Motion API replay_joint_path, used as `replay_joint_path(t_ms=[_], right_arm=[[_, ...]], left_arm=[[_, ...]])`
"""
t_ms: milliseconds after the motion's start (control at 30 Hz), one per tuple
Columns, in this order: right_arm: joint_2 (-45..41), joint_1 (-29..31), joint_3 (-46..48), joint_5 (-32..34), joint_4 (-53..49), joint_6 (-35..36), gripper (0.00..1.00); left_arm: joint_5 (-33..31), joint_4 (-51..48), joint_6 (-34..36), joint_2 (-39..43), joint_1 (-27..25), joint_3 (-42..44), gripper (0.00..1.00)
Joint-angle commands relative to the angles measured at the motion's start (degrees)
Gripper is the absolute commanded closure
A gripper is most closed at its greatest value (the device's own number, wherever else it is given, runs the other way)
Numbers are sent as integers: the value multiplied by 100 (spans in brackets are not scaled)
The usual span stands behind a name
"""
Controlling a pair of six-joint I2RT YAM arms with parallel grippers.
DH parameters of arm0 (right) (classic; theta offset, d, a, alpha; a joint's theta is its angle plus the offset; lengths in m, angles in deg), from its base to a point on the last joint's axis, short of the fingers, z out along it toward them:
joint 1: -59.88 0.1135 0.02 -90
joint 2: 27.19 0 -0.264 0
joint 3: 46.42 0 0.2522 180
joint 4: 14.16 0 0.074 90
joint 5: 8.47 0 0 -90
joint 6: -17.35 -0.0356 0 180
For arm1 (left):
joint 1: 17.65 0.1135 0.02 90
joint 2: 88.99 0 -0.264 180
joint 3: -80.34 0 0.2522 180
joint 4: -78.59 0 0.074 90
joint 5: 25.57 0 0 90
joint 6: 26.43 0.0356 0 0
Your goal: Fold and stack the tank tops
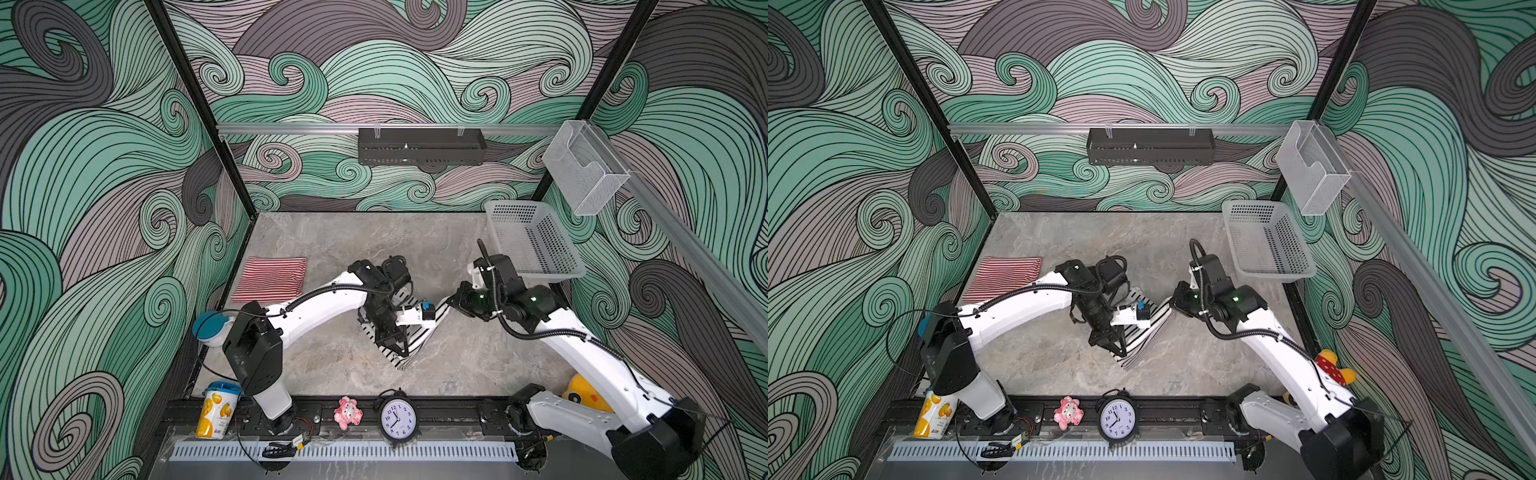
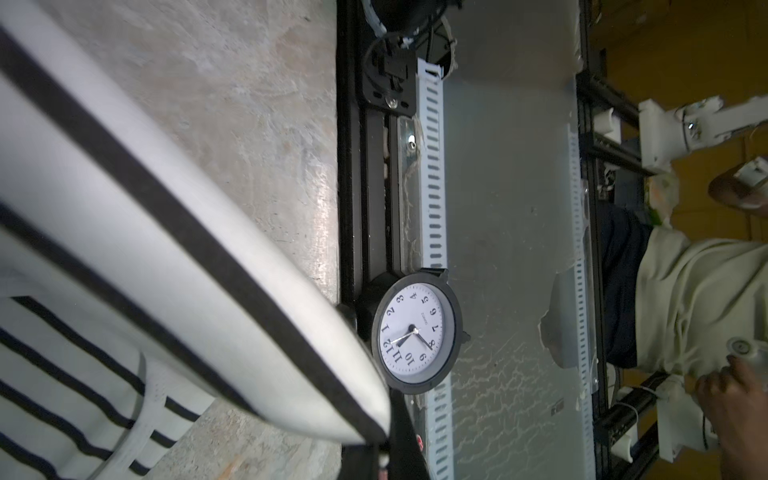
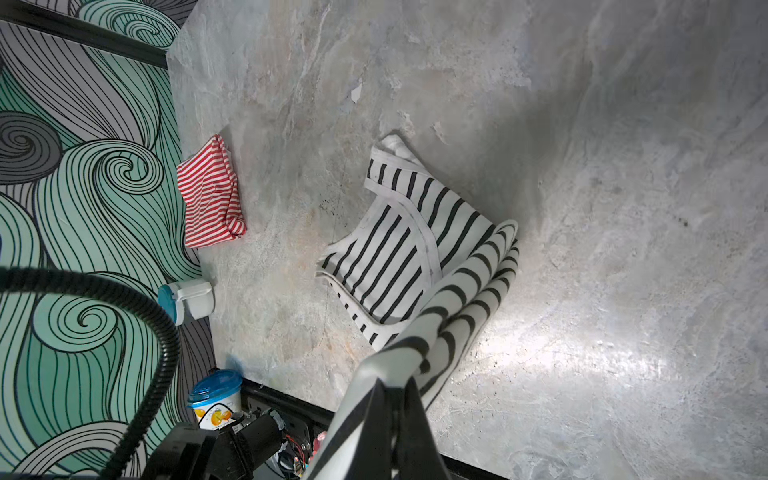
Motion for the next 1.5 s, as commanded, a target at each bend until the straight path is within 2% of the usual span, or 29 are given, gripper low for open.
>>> replay_joint_path(t_ms=[0, 200, 333, 433, 500, 700, 933, 1000, 1167, 1233, 1333, 1467], right_arm=[[704, -16, -576, 134, -56, 348, 100], [2539, -2, -1647, -82, 60, 655, 100], [3596, 1, -2540, -82, -72, 822, 100], [4162, 34, -3146, -117, -207, 891, 100], [4494, 79, -3527, -79, -352, 948, 100], [5234, 158, -4183, -46, -569, 1043, 100], [5812, 169, -4645, -120, -547, 1074, 92], [5936, 169, -4776, -209, -478, 1070, 84], [5691, 187, -4372, -629, 428, 1047, 52], [5458, 183, -4041, -593, 705, 1026, 46], [5147, 195, -3513, -628, 1071, 933, 48], [5008, 261, -3126, -650, 1277, 885, 72]], left_arm=[[610, -498, 552, -97, 590, -115, 100], [864, -924, 1376, -1144, 1496, -181, 100], [1299, -1551, 2029, -2001, 2034, -552, 100], [1644, -2088, 2490, -2320, 2380, -779, 100], [1648, -2090, 2504, -2354, 2536, -760, 100], [944, -1024, 1602, -2255, 2772, -282, 100], [254, -162, 814, -2305, 2947, -49, 100], [126, 86, 579, -2266, 3039, -9, 100], [-419, 699, -70, -2157, 3177, 90, 94], [-649, 873, -239, -2120, 3178, 137, 92], [-974, 1139, -486, -2059, 3178, 214, 87], [-1241, 1339, -679, -2018, 3178, 272, 83]])
